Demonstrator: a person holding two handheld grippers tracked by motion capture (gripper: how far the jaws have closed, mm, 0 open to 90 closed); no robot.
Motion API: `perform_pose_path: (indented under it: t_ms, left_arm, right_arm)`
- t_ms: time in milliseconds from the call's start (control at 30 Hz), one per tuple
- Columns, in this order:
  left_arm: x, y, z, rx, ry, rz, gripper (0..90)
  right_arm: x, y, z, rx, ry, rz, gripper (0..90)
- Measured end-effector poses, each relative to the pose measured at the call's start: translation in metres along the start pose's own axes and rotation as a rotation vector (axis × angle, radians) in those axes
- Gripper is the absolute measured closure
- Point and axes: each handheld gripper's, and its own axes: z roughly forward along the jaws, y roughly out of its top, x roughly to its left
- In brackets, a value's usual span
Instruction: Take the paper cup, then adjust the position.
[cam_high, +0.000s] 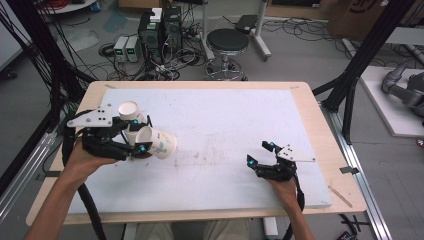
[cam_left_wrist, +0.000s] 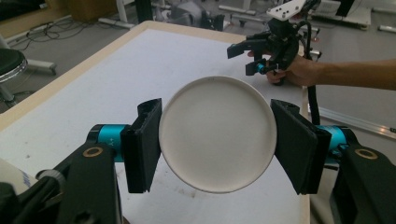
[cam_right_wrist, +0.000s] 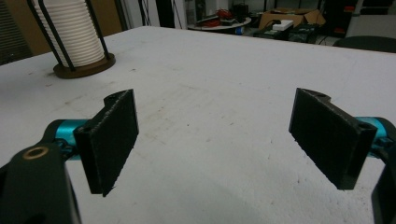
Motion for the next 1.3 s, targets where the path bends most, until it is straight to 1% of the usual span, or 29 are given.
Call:
perform_pose_path:
  t_ms: [67,100,167,200,233,300,333,500,633,700,867,1067,1200,1267,1300]
  left_arm:
    - [-0.001,-0.01,0.002,-0.03,0.008,-0.003,37.1]
    - [-0.001,-0.01,0.002,-0.03,0.008,-0.003,37.1]
    - [-0.001,-0.016,0.003,-0.058,0.005,-0.009,37.1]
    - [-0.002,-0.02,0.004,-0.07,0.008,0.0,37.1]
    - [-0.002,-0.02,0.004,-0.07,0.008,0.0,37.1]
    - [-0.003,-0.027,0.006,-0.096,0.005,0.006,37.1]
    - [-0.003,-0.027,0.006,-0.096,0.005,0.006,37.1]
    - [-0.005,-0.039,0.011,-0.122,-0.012,0.001,37.0]
    - [-0.005,-0.042,0.013,-0.105,-0.007,0.001,37.0]
    - [-0.005,-0.044,0.013,-0.117,-0.013,-0.007,37.0]
    - [-0.003,-0.049,0.012,-0.112,-0.008,-0.02,37.1]
    - [-0.001,-0.05,0.012,-0.112,-0.002,-0.025,37.1]
    - [0.0,-0.051,0.013,-0.118,-0.004,-0.032,37.0]
    - [0.0,-0.051,0.013,-0.116,-0.003,-0.03,37.0]
    - [-0.001,-0.051,0.014,-0.119,-0.005,-0.032,37.0]
  right_arm:
    - [0.0,0.0,0.0,0.0,-0.001,0.002,16.0]
    - [0.0,0.0,0.0,0.0,-0.001,0.002,16.0]
    - [0.0,0.0,0.0,-0.002,-0.001,0.003,16.0]
    - [0.0,0.0,0.0,-0.002,-0.002,0.003,16.0]
    - [0.0,0.0,0.0,-0.002,-0.002,0.003,16.0]
    - [0.0,0.0,0.0,-0.003,-0.003,0.002,16.0]
    - [0.0,0.0,0.0,-0.003,-0.004,0.003,16.0]
    - [0.0,0.0,0.0,-0.004,-0.007,-0.001,16.0]
    - [0.001,0.0,-0.001,-0.002,-0.007,0.0,16.0]
    - [0.001,0.0,0.0,-0.003,-0.007,-0.001,16.0]
    - [0.0,0.0,-0.001,-0.009,-0.001,-0.003,16.0]
    - [0.001,-0.001,-0.001,-0.012,0.005,-0.014,16.0]
    - [0.001,-0.001,-0.002,-0.029,0.011,-0.021,16.0]
    - [0.001,-0.002,-0.003,-0.025,0.02,-0.012,17.5]
    - [0.001,-0.002,-0.003,-0.027,0.01,-0.011,18.7]
